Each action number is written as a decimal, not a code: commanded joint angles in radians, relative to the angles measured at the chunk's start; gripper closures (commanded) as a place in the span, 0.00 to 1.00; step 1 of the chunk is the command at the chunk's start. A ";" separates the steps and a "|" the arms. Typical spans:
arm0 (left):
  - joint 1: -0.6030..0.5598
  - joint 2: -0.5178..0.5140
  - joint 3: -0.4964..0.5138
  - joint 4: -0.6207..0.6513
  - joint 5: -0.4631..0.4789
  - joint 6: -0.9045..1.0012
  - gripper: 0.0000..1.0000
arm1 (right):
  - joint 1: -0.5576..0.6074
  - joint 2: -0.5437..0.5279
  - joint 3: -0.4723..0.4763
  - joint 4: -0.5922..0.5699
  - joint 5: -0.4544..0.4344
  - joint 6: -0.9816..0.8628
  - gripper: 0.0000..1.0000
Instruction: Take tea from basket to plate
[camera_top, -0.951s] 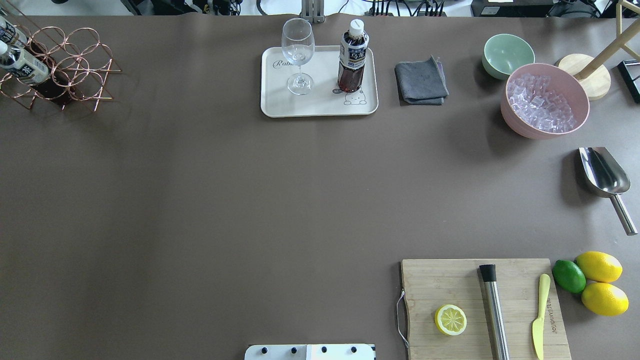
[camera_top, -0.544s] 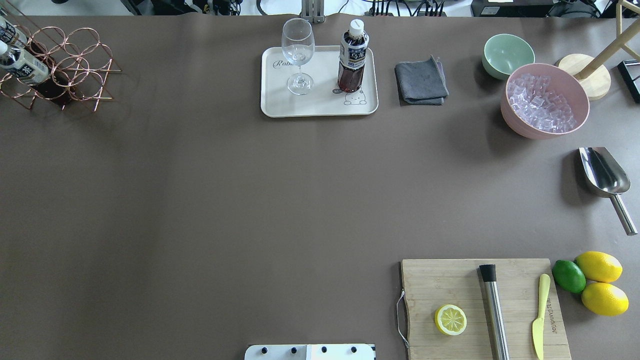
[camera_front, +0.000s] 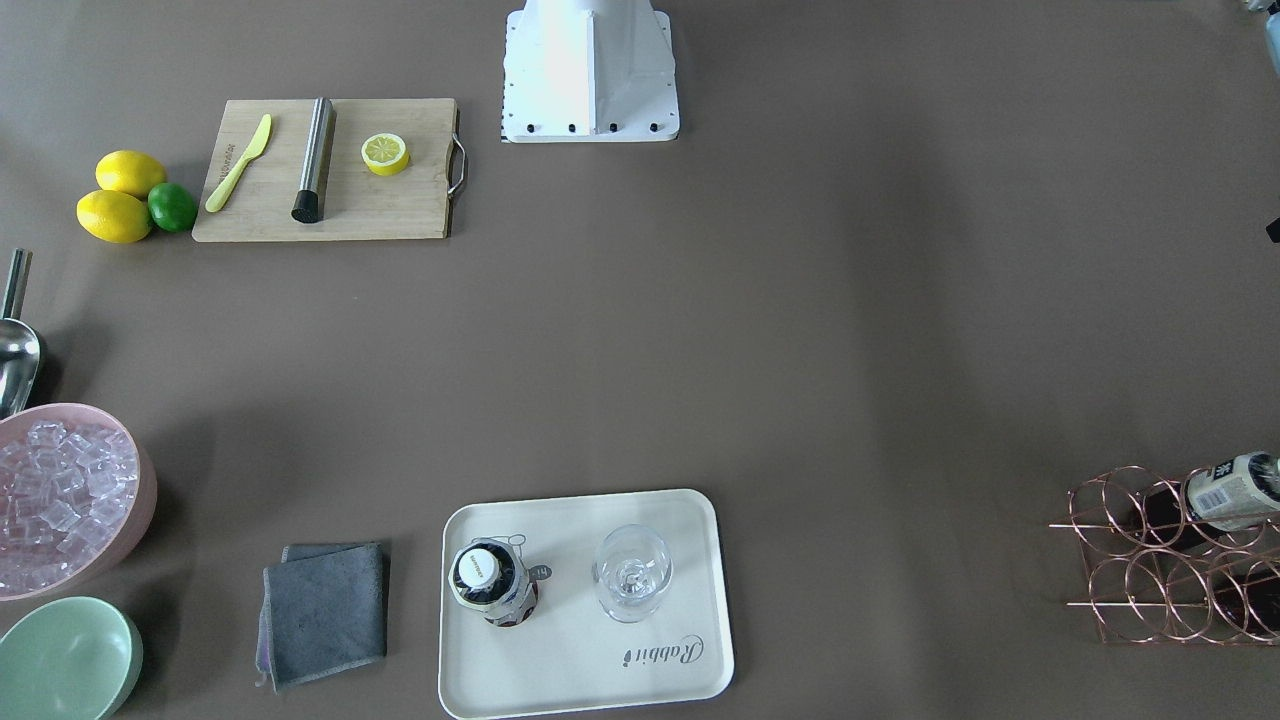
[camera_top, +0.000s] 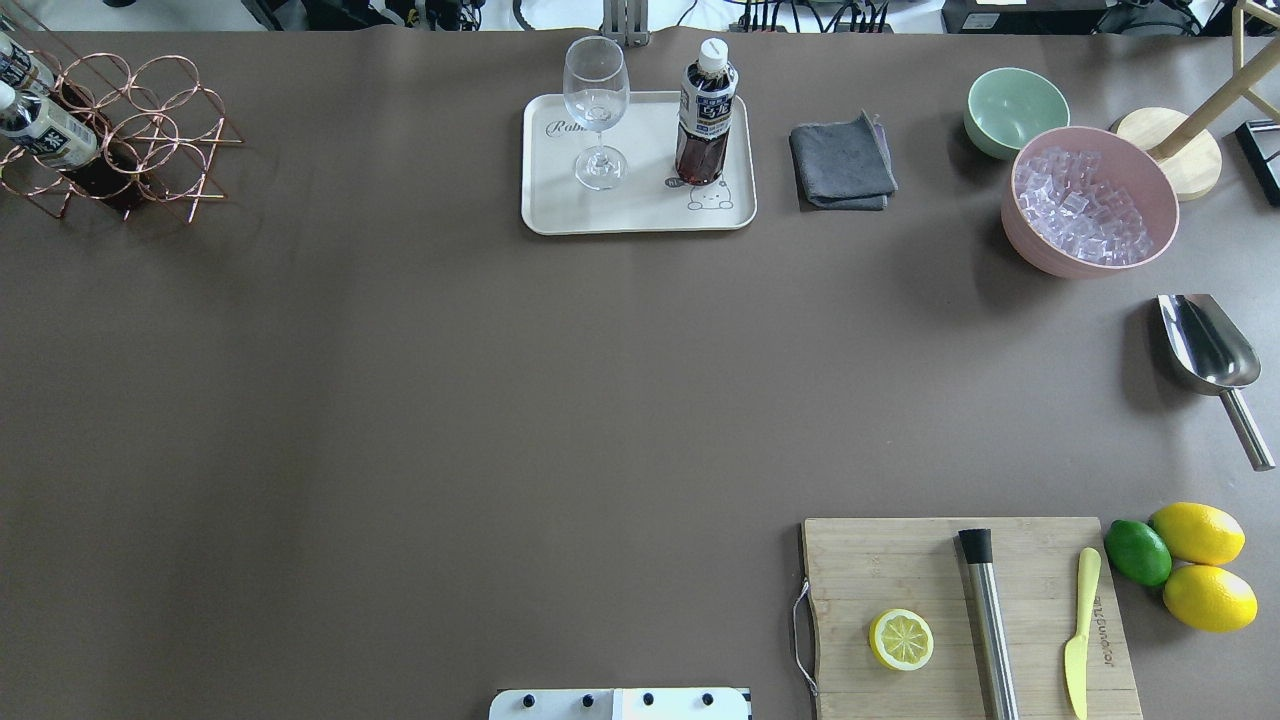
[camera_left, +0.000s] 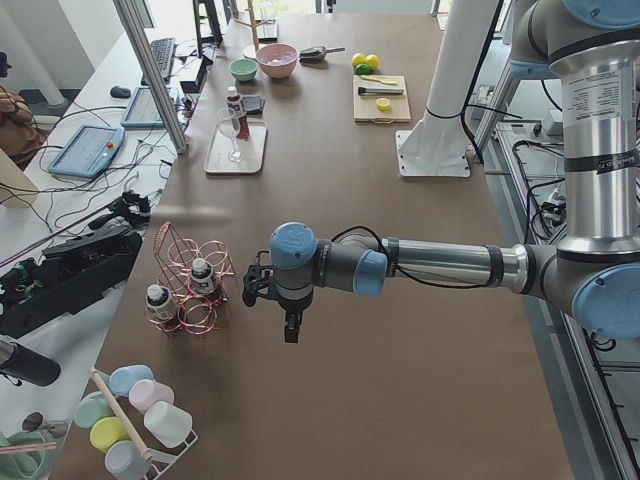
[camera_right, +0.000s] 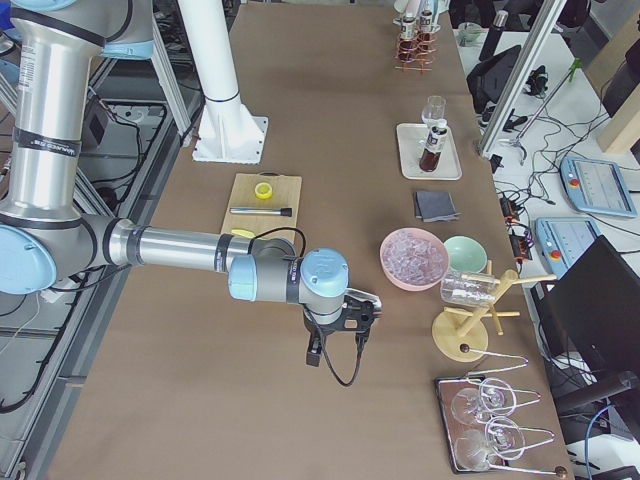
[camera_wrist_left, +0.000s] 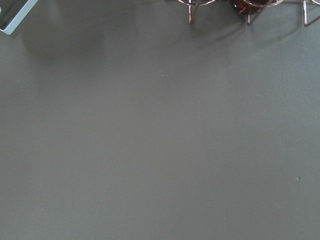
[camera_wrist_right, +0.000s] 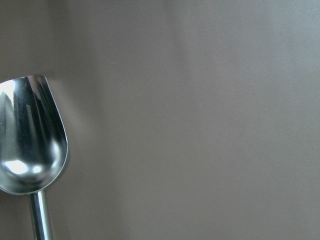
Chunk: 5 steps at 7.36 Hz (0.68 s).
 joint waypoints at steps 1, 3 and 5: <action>0.000 0.001 0.002 0.000 0.001 0.000 0.02 | 0.001 0.000 0.000 0.000 0.000 0.000 0.00; -0.002 0.001 0.002 0.000 0.002 0.000 0.02 | 0.001 0.000 0.002 0.000 0.000 0.000 0.00; -0.006 0.014 -0.002 0.000 0.002 0.000 0.02 | 0.001 0.000 0.002 0.000 0.000 0.000 0.00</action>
